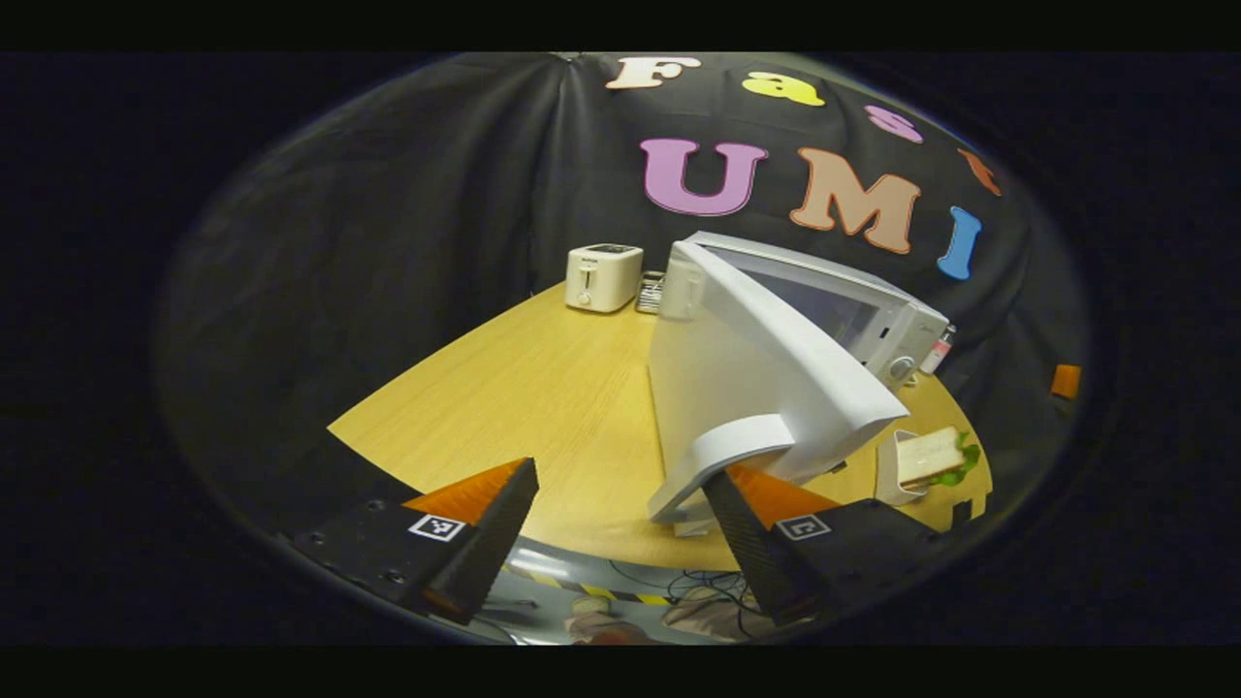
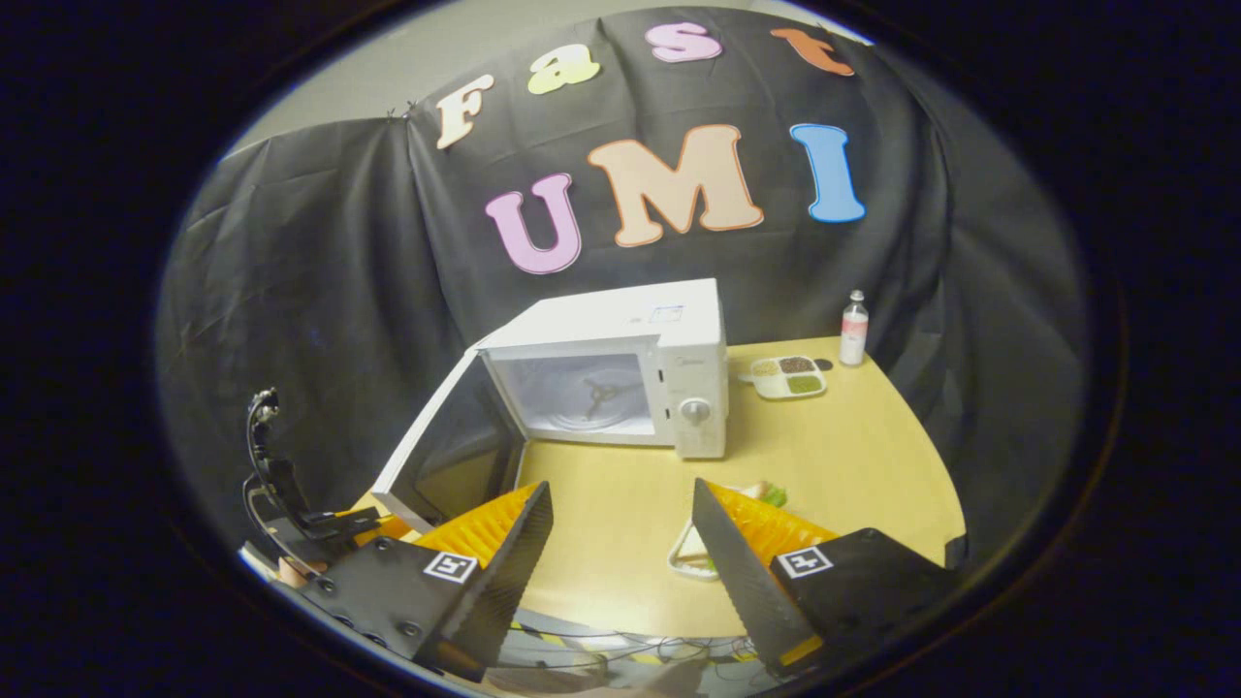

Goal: Open the microwave oven with the left hand, put the food in, and close the microwave oven.

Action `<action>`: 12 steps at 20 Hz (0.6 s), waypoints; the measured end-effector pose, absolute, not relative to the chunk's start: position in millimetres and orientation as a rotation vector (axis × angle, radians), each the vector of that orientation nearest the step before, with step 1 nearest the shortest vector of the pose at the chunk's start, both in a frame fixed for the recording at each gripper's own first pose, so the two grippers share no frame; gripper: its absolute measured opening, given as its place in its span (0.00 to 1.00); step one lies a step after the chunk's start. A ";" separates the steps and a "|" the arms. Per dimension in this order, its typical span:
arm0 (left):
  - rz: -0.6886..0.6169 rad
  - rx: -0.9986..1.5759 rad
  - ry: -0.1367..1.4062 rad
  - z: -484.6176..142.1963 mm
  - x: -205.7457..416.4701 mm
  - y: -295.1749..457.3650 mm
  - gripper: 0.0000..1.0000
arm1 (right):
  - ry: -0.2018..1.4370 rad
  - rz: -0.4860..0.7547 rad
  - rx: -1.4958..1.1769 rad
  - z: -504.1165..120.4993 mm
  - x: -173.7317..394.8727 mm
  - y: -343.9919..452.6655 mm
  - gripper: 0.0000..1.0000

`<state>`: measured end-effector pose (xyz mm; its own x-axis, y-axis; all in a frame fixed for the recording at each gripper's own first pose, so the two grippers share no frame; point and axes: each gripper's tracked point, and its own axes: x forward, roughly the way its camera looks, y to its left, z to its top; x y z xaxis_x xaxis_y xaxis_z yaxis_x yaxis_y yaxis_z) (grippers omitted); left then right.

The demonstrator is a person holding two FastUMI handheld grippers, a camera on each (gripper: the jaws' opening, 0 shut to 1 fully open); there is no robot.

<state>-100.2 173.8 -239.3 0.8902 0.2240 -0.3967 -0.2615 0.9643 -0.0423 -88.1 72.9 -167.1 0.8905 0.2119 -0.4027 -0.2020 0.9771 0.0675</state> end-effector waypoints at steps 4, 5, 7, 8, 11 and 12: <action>0.231 -0.074 0.402 -235.1 -110.9 210.0 1.00 | 0.422 0.170 0.030 -174.1 -114.0 101.4 0.96; 0.234 -0.060 0.398 -233.1 -114.3 220.6 1.00 | 0.424 0.157 0.030 -176.1 -120.9 106.6 0.96; 0.249 -0.032 0.382 -231.2 -118.6 245.4 1.00 | 0.429 0.135 0.024 -181.0 -133.2 116.4 0.96; 0.267 -0.028 0.379 -230.5 -121.8 260.4 1.00 | 0.430 0.121 0.019 -182.5 -138.7 119.8 0.96; 0.312 -0.019 0.374 -225.2 -134.9 298.8 1.00 | 0.419 0.089 0.011 -184.1 -149.2 131.0 0.96; 0.324 -0.016 0.362 -219.6 -138.8 309.3 1.00 | 0.414 0.080 0.012 -185.7 -152.2 133.8 0.96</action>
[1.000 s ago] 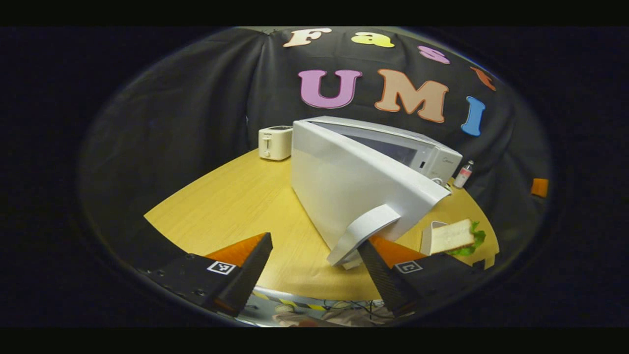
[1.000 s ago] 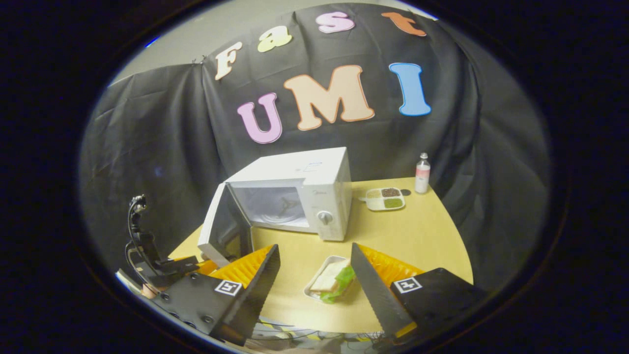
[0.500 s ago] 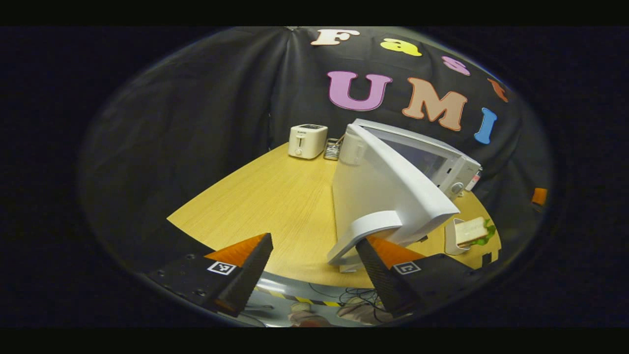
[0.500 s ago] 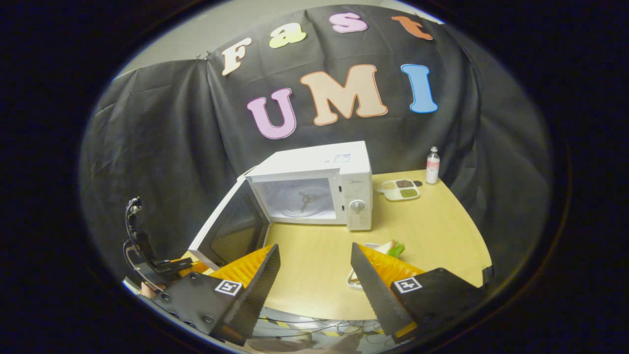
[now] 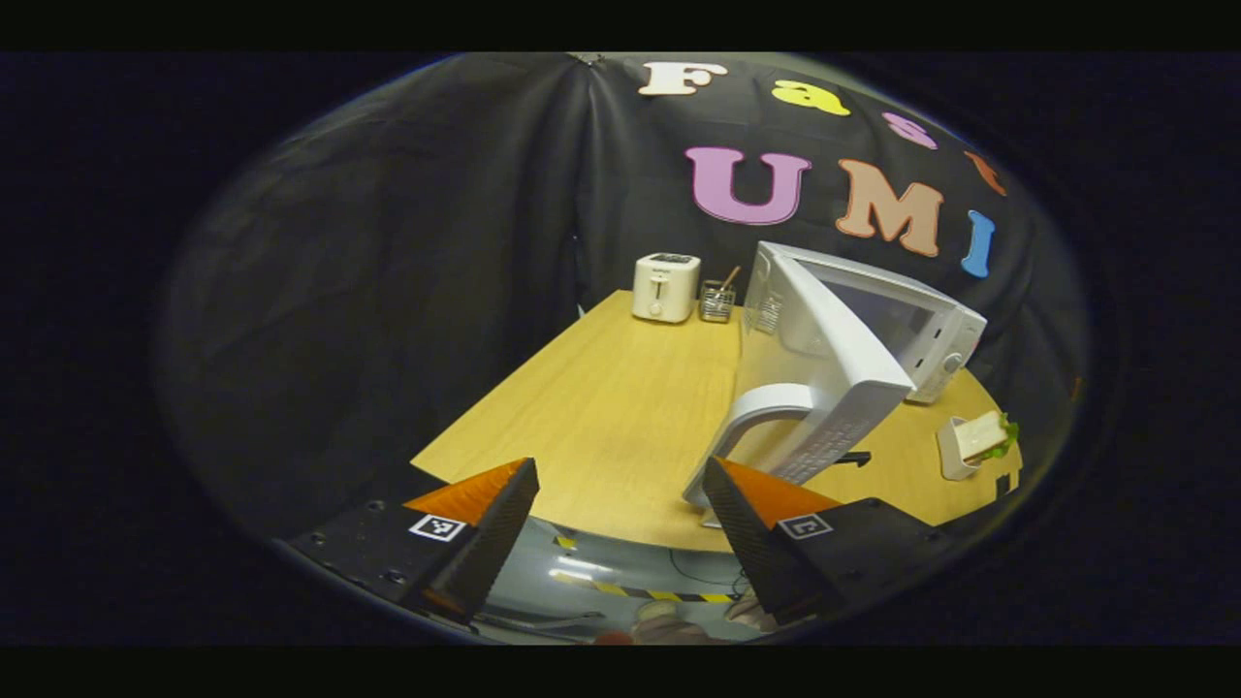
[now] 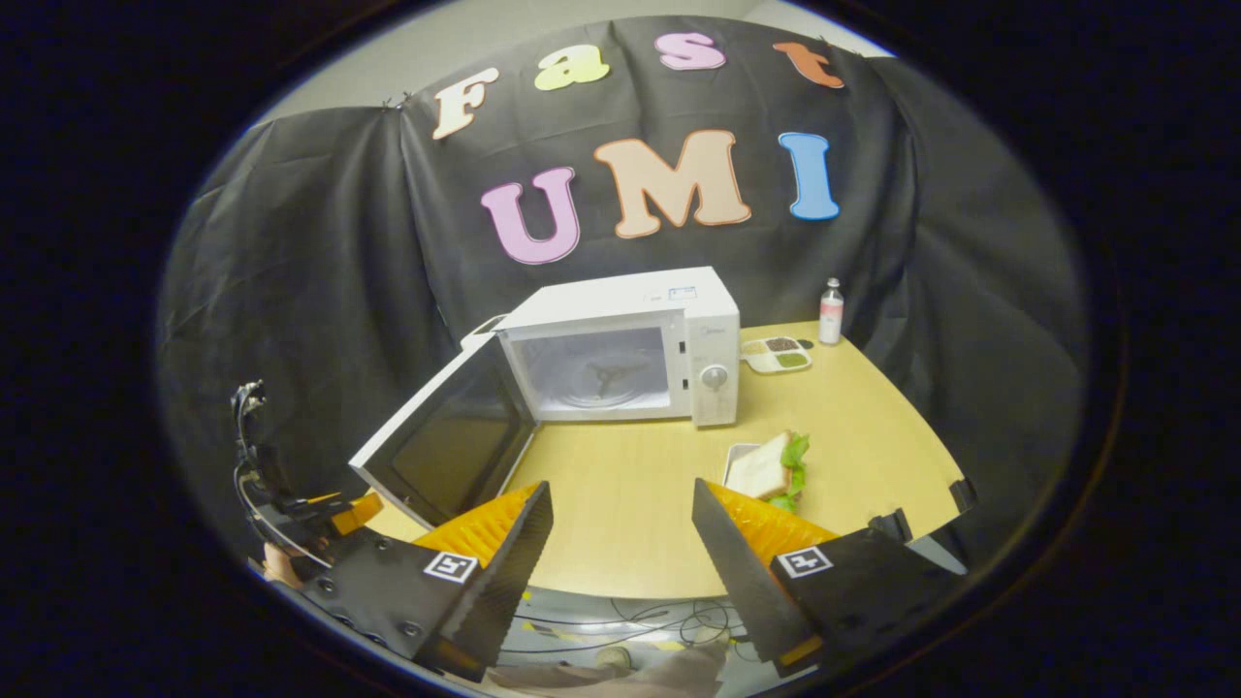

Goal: Open the microwave oven with the left hand, put the food in, and close the microwave oven.

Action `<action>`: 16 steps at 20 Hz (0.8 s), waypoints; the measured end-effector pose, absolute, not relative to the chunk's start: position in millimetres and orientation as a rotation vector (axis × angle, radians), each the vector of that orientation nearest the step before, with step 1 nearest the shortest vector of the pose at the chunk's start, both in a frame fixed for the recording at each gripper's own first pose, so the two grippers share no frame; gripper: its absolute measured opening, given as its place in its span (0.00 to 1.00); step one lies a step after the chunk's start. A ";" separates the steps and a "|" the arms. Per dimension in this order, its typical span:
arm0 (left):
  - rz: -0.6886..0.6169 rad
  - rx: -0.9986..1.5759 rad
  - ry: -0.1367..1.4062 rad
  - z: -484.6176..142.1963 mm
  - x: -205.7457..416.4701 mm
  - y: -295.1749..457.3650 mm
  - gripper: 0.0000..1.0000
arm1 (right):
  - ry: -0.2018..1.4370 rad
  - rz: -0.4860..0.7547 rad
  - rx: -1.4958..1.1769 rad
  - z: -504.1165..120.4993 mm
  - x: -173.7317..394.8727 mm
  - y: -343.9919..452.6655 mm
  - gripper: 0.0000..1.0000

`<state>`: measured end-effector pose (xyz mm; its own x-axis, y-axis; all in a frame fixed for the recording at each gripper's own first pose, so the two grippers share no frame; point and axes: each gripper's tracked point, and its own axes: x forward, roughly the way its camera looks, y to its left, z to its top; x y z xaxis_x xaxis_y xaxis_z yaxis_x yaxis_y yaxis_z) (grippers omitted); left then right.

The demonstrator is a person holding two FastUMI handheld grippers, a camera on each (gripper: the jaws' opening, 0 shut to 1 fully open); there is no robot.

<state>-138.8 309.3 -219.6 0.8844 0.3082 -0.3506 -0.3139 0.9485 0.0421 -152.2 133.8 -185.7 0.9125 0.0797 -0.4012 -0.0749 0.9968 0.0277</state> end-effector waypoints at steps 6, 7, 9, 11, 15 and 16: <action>0.352 -0.020 0.309 -191.6 -162.0 327.1 1.00 | 0.424 0.041 0.016 -199.5 -163.2 145.2 0.96; 0.346 -0.028 0.307 -188.2 -164.2 322.0 1.00 | 0.432 0.032 0.020 -200.6 -162.6 144.1 0.91; 0.345 -0.033 0.294 -179.1 -165.4 315.8 1.00 | 0.439 0.006 0.033 -198.8 -158.7 136.4 0.91; 0.357 -0.032 0.268 -164.6 -163.3 310.9 1.00 | 0.441 -0.018 0.036 -194.4 -149.8 125.9 0.91; 0.410 0.000 0.230 -141.1 -164.8 296.8 0.99 | 0.486 -0.055 0.048 -195.3 -127.9 91.0 0.91; 0.423 0.003 0.223 -136.1 -165.3 291.7 0.99 | 0.508 -0.062 0.050 -198.9 -120.8 80.7 0.91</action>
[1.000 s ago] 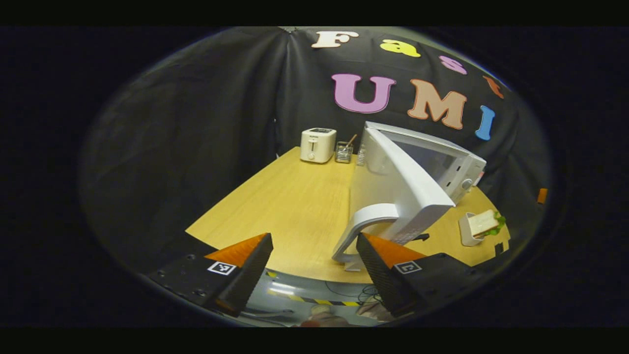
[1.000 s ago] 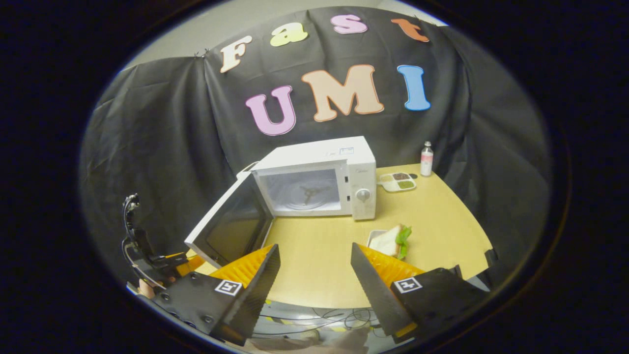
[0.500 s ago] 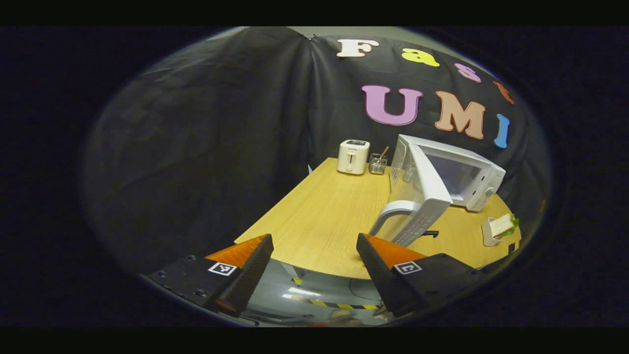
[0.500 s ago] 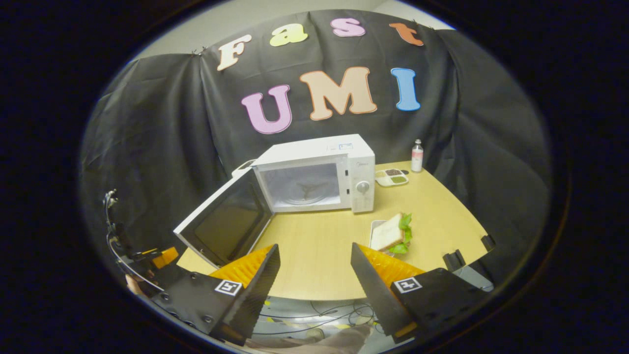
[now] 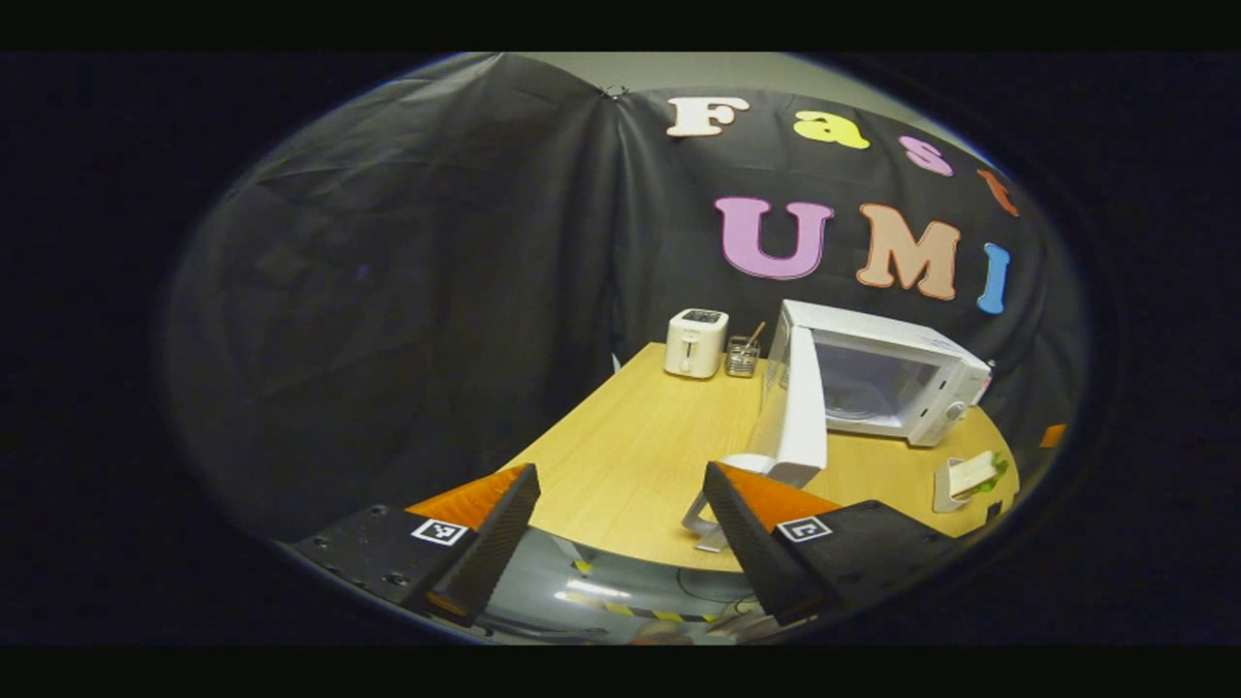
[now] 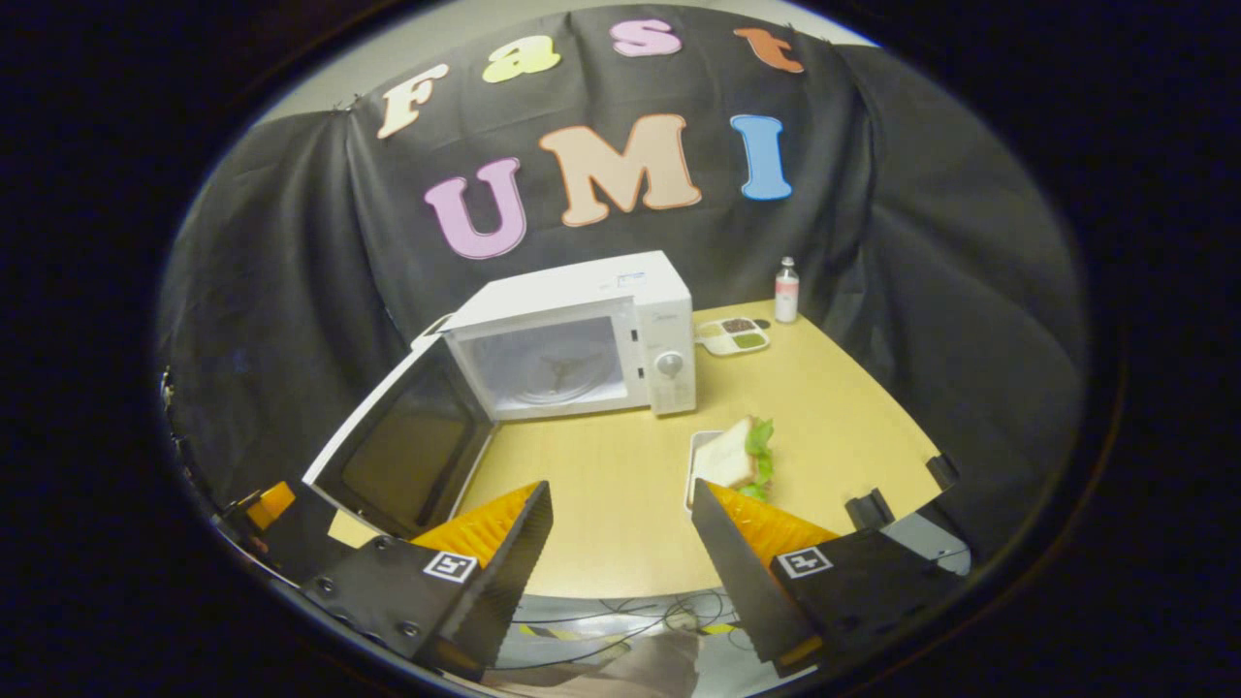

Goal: Open the microwave oven with the left hand, put the food in, and close the microwave oven.

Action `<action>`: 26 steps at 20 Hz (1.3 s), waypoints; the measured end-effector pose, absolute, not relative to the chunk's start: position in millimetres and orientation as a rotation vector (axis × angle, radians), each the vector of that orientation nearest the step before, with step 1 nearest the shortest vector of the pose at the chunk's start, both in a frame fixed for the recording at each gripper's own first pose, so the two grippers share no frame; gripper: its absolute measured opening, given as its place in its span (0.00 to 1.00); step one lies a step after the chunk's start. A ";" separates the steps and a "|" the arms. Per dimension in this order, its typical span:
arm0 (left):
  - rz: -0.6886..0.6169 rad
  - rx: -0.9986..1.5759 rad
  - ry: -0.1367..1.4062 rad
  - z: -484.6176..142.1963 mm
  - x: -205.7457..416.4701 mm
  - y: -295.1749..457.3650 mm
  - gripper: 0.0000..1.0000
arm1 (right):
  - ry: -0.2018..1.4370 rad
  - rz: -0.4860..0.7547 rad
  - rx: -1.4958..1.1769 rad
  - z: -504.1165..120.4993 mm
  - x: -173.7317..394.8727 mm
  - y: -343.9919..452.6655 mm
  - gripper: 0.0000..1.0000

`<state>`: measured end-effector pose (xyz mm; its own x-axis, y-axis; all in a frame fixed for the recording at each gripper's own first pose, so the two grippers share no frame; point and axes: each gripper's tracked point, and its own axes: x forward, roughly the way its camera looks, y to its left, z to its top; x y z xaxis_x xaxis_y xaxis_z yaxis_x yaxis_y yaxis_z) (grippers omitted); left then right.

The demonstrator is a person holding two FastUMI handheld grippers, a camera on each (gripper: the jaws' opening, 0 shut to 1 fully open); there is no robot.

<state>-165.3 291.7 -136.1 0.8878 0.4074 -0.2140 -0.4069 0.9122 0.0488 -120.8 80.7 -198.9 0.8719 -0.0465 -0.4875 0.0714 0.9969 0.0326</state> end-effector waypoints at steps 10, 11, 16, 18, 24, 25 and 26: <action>0.652 -0.066 0.166 -134.0 -183.0 240.9 1.00 | 0.879 -0.053 0.127 -284.0 -46.8 -20.7 0.96; 0.681 -0.076 0.167 -137.3 -184.0 240.4 1.00 | 0.920 -0.046 0.135 -292.6 -44.1 -27.8 0.96; 0.817 -0.111 0.157 -152.4 -197.3 236.0 1.00 | 1.031 -0.005 0.192 -328.6 -16.0 -44.3 0.89; 0.851 -0.122 0.179 -161.7 -199.7 229.4 1.00 | 1.069 0.002 0.209 -342.9 -7.8 -48.5 0.89; 0.895 -0.147 0.207 -175.9 -201.6 201.9 1.00 | 1.154 0.029 0.280 -374.5 3.3 -54.7 0.85; 0.901 -0.152 0.208 -174.6 -201.3 198.8 1.00 | 1.160 0.035 0.286 -377.4 6.0 -54.0 0.85; 0.907 -0.155 0.208 -175.0 -199.5 196.9 1.00 | 1.161 0.046 0.305 -377.8 7.6 -50.4 0.95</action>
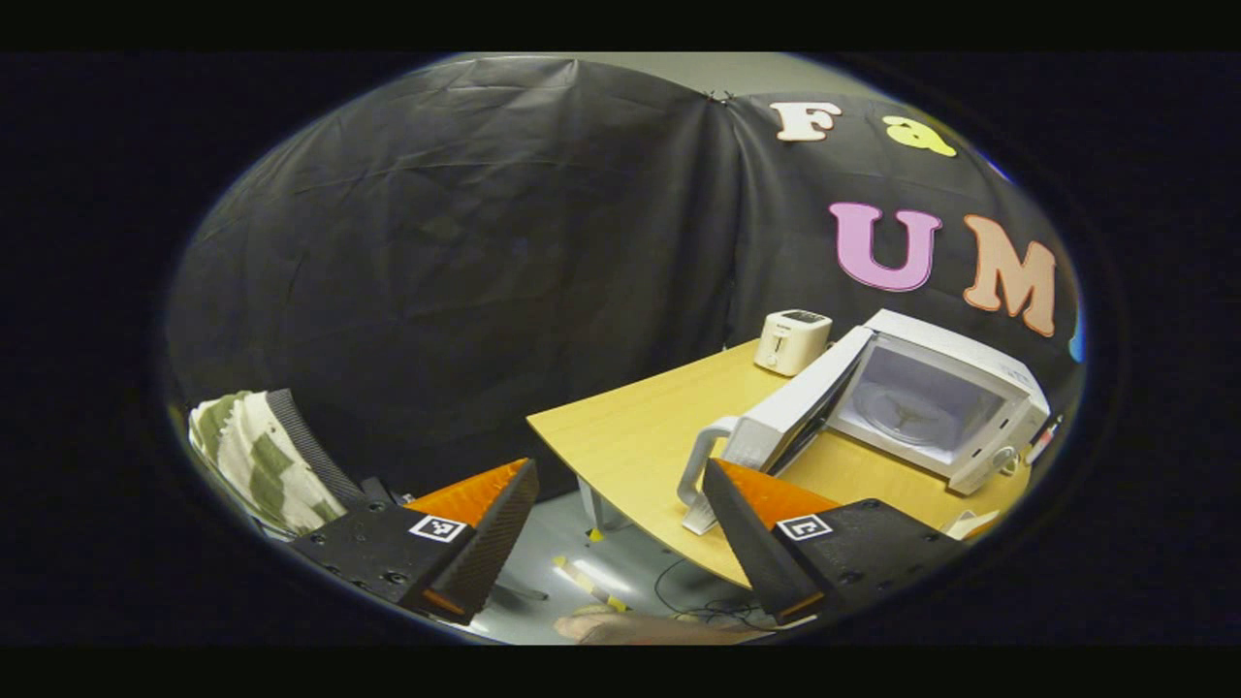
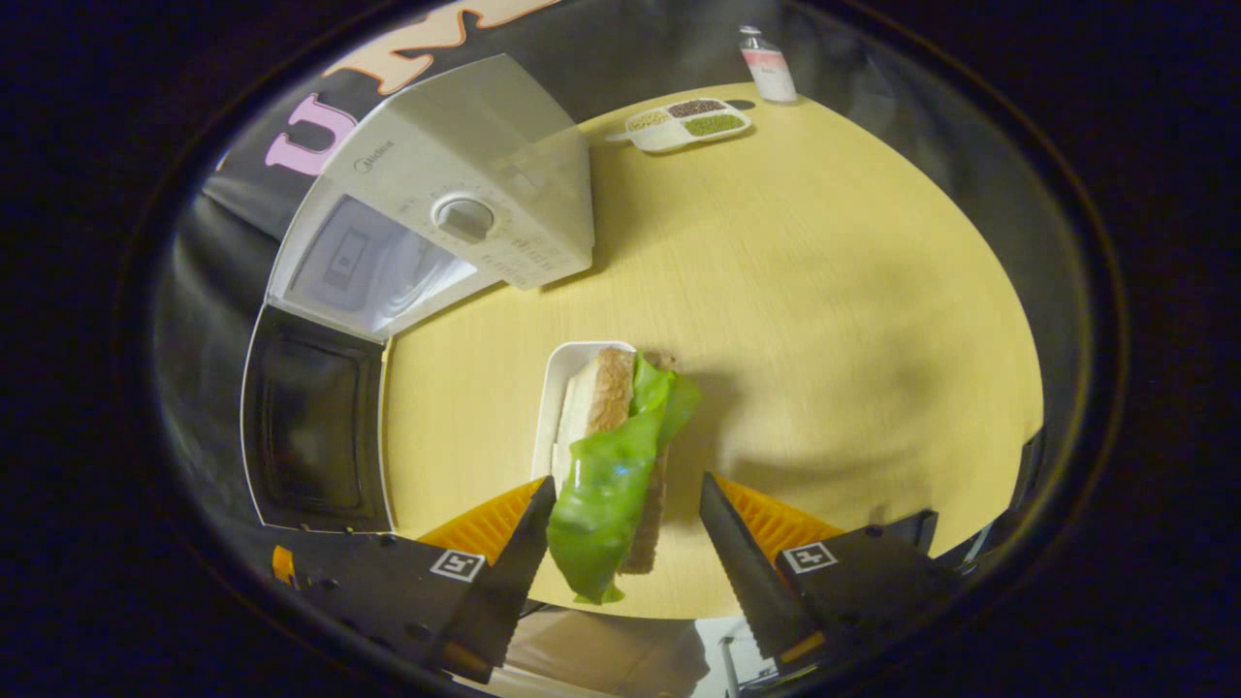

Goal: Open the microwave oven with the left hand, put the food in, and close the microwave oven.

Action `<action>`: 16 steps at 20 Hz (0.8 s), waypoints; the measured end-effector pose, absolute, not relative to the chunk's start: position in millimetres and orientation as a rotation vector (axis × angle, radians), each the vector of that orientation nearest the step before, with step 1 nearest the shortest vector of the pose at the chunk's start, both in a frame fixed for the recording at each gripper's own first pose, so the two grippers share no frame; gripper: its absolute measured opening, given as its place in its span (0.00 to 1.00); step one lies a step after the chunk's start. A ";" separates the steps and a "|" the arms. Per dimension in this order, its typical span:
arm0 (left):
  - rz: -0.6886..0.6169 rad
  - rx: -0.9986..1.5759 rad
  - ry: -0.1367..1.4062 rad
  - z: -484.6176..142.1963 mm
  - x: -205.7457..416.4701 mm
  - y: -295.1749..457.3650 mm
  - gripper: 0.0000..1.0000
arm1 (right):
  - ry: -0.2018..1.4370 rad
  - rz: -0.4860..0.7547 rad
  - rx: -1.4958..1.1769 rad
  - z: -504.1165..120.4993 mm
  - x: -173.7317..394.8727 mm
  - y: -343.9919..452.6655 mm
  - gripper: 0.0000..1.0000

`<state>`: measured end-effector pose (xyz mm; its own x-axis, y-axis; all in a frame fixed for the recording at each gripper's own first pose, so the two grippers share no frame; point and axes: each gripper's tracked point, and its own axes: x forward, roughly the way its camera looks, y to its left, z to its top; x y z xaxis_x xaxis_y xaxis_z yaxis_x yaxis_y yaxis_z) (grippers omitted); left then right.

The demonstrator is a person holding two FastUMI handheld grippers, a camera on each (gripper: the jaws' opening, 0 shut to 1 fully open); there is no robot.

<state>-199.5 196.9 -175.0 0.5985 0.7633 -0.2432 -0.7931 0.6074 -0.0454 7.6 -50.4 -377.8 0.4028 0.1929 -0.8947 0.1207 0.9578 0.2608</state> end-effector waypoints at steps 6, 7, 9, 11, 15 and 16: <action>0.900 -0.150 0.222 -174.9 -193.4 186.2 1.00 | 1.174 0.081 0.351 -377.9 11.4 -42.2 0.62; 0.894 -0.156 0.239 -177.4 -191.6 183.9 0.99 | 1.179 0.084 0.360 -377.8 12.1 -42.3 0.48; 0.877 -0.151 0.261 -182.0 -191.9 180.3 1.00 | 1.172 0.091 0.366 -374.8 11.3 -41.6 0.47; 0.868 -0.153 0.267 -182.7 -193.1 181.5 0.99 | 1.162 0.092 0.362 -372.3 9.0 -41.1 0.40; 0.861 -0.180 0.307 -193.1 -198.3 187.9 0.99 | 1.144 0.065 0.352 -360.3 5.2 -42.6 0.40; 0.854 -0.191 0.320 -198.9 -199.9 190.4 0.99 | 1.138 0.063 0.348 -356.1 4.9 -42.3 0.40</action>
